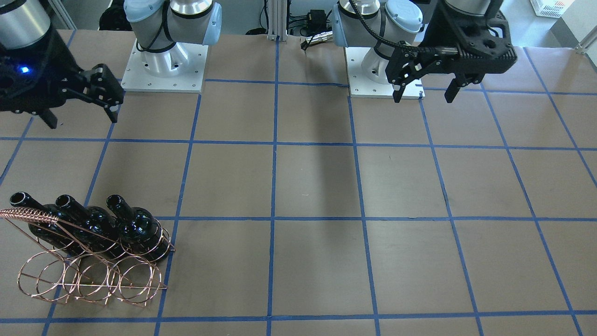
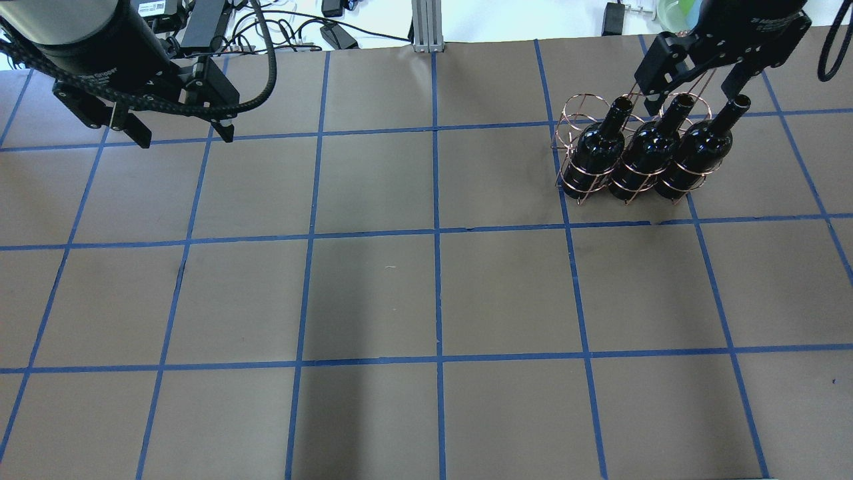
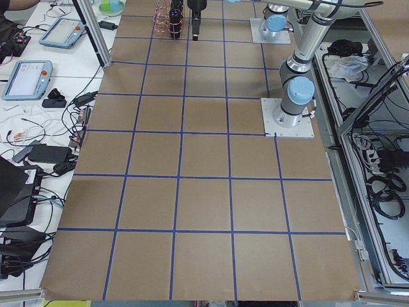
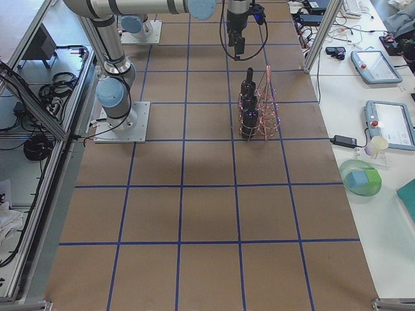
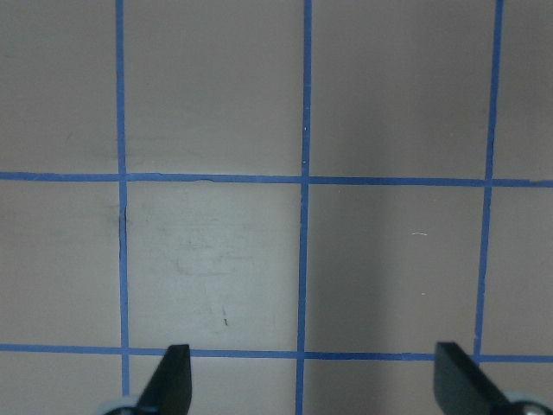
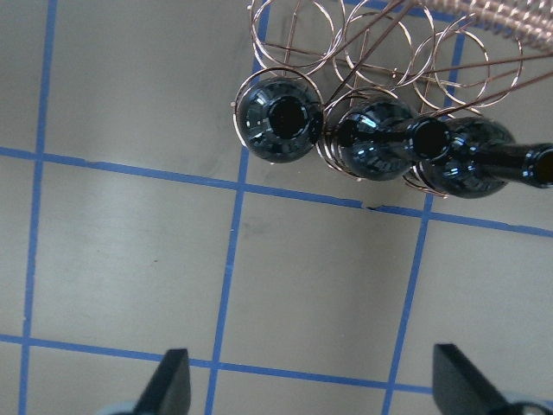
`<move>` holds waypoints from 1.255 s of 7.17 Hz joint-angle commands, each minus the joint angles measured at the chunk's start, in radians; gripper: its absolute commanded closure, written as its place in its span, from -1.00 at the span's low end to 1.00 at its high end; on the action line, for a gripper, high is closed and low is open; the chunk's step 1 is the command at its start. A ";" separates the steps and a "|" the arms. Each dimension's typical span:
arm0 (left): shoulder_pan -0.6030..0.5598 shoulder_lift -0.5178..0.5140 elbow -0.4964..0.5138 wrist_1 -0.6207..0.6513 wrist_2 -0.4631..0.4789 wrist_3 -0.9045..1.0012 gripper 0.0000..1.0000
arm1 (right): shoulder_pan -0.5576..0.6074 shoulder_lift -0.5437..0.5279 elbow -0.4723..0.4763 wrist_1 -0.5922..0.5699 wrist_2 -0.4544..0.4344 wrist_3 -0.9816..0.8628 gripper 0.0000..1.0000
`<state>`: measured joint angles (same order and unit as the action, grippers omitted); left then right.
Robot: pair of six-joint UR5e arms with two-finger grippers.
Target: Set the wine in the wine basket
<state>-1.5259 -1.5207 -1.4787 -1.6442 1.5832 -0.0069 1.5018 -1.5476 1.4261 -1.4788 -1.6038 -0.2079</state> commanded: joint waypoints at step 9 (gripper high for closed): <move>0.030 -0.006 -0.017 0.007 -0.005 0.002 -1.00 | 0.137 -0.042 0.014 0.040 -0.002 0.180 -1.00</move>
